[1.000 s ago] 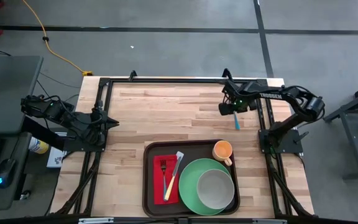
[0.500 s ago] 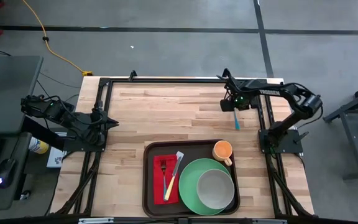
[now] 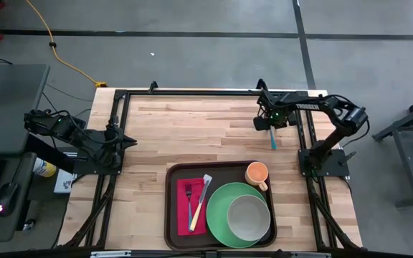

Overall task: Set up tray
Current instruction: Put the blue spoon on the red napkin to the left of the blue fork

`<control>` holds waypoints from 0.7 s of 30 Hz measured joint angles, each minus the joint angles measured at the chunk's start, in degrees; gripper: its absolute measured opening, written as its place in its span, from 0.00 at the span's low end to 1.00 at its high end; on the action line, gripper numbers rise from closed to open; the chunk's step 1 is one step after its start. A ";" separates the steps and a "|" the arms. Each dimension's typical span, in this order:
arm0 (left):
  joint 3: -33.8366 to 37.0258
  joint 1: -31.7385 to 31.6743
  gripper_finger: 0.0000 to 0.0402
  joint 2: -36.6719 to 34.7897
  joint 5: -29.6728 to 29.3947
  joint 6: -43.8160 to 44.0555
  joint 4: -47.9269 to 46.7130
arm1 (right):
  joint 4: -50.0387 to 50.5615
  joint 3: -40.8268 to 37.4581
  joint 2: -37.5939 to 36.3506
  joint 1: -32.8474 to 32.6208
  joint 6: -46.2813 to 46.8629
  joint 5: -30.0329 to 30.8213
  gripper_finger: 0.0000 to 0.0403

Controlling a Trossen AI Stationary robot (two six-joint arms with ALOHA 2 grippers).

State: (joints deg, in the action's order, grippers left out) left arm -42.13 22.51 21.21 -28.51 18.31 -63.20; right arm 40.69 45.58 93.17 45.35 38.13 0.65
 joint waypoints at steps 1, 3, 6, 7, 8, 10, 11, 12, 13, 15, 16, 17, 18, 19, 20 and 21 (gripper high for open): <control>0.00 0.01 0.17 0.00 0.00 0.00 0.00 | -0.22 -0.02 0.02 0.02 0.27 -0.11 0.42; 0.00 0.02 0.17 0.00 0.01 0.00 0.00 | -0.43 -0.02 0.04 -0.01 0.40 -0.45 0.39; 0.00 0.00 0.17 0.00 0.02 0.00 0.00 | -0.57 -0.06 0.09 -0.46 0.61 -0.81 0.34; 0.00 0.01 0.17 0.00 0.02 0.00 0.00 | -0.59 -0.08 0.09 -0.72 0.57 -0.75 0.33; 0.00 0.00 0.17 0.00 0.02 0.00 0.00 | -0.64 -0.10 0.11 -1.02 0.57 -0.56 0.31; 0.00 0.00 0.17 0.00 0.04 0.00 0.00 | -0.71 -0.10 0.11 -1.55 0.57 -0.14 0.28; 0.00 0.02 0.17 0.00 0.04 0.00 0.00 | -0.81 -0.10 0.13 -1.84 0.58 -0.10 0.27; 0.00 0.00 0.17 0.00 0.04 0.00 0.00 | -0.96 -0.10 0.13 -2.07 0.57 -0.08 0.26; 0.00 0.01 0.17 0.00 0.04 0.00 0.00 | -1.09 -0.12 0.13 -2.30 0.57 -0.04 0.25; 0.00 0.01 0.17 0.00 0.04 0.00 0.00 | -1.48 -0.12 0.15 -2.73 0.59 -0.02 0.23; 0.00 0.02 0.17 0.00 0.04 0.00 0.00 | -1.67 -0.12 0.15 -2.94 0.76 -0.02 0.23; 0.00 0.02 0.17 0.00 0.04 0.00 0.00 | -1.95 -0.12 0.15 -3.12 1.18 -0.02 0.22; 0.00 0.00 0.17 0.00 0.04 0.02 0.00 | -2.23 -0.12 0.15 -3.32 1.66 -0.02 0.22; 0.00 0.02 0.17 0.00 0.04 0.00 0.00 | -2.57 -0.12 0.15 -3.48 1.83 -0.02 0.21; 0.00 0.00 0.17 0.00 0.04 0.00 -0.02 | -3.01 -0.12 0.15 -3.67 1.90 -0.07 0.21; 0.00 0.01 0.17 0.00 0.04 0.00 -0.06 | -3.38 -0.12 0.15 -3.75 1.91 -0.09 0.21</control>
State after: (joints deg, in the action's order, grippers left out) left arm -42.13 22.52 21.21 -28.47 18.31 -63.26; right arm 37.31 45.45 93.32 41.60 40.03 0.55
